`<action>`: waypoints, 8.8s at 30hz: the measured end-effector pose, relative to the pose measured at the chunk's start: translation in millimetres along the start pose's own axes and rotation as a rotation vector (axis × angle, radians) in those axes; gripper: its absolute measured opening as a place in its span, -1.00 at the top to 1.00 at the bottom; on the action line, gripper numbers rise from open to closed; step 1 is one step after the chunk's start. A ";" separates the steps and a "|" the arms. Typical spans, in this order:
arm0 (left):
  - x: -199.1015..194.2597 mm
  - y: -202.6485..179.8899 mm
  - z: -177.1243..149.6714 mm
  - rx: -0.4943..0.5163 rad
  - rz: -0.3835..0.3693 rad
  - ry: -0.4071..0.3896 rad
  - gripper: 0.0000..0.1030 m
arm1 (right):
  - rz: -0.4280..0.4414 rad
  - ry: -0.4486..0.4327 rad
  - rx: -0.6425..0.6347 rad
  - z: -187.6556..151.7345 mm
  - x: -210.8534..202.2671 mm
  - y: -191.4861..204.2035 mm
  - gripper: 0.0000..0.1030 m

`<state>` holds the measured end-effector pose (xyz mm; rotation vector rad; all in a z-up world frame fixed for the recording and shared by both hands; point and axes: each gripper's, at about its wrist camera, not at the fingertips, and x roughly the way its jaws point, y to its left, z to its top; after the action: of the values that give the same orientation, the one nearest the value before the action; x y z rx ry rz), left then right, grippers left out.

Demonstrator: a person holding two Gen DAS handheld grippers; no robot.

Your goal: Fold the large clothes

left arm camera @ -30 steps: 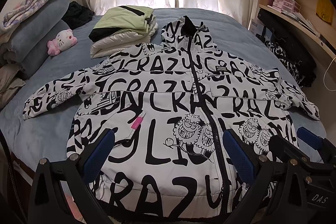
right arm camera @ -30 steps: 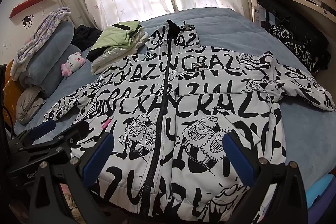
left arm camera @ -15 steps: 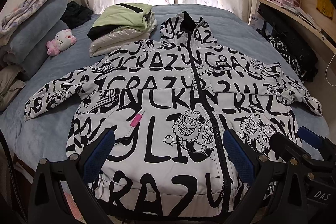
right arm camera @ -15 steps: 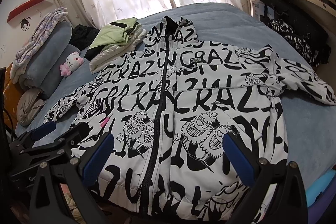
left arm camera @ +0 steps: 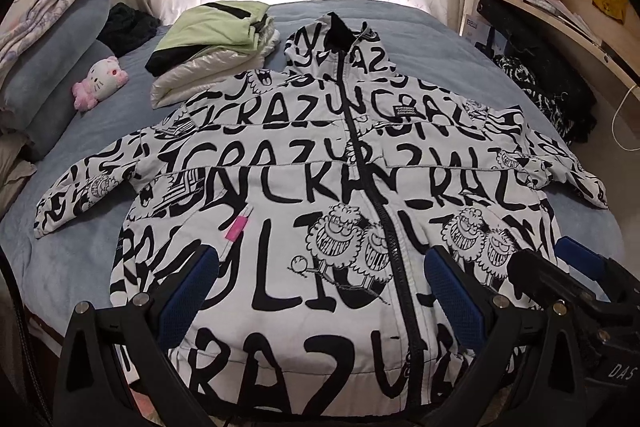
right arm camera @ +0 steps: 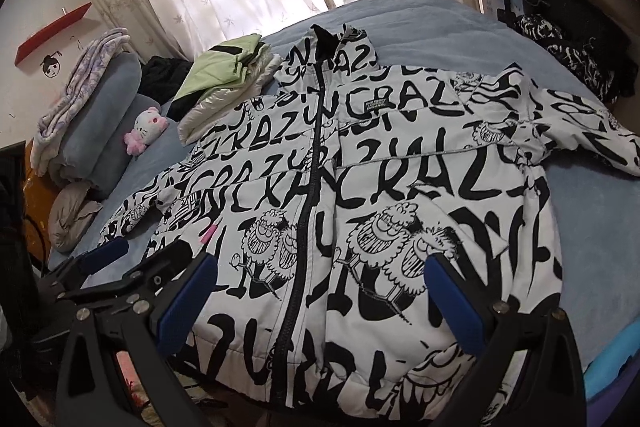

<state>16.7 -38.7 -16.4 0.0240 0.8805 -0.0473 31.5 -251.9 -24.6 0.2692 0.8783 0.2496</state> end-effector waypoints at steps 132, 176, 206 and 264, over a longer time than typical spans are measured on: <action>233.2 -174.7 76.6 0.421 -0.104 0.190 -0.95 | 0.053 0.023 0.377 43.4 59.9 -168.2 0.10; 314.3 41.6 146.3 -0.197 -0.231 0.292 -0.39 | -0.181 0.168 0.317 152.5 137.1 -258.1 -0.28; 308.8 27.4 144.6 -0.076 -0.199 0.278 -0.17 | -0.044 0.304 0.253 118.1 124.9 -248.3 0.04; 277.2 -27.0 126.6 -0.006 -0.164 0.183 -0.02 | -0.152 0.106 0.356 95.9 131.1 -220.2 0.71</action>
<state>289.1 -79.5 -149.6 -0.0505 1.0639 -0.1977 209.9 -428.3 -133.7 0.5206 1.0423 -0.0362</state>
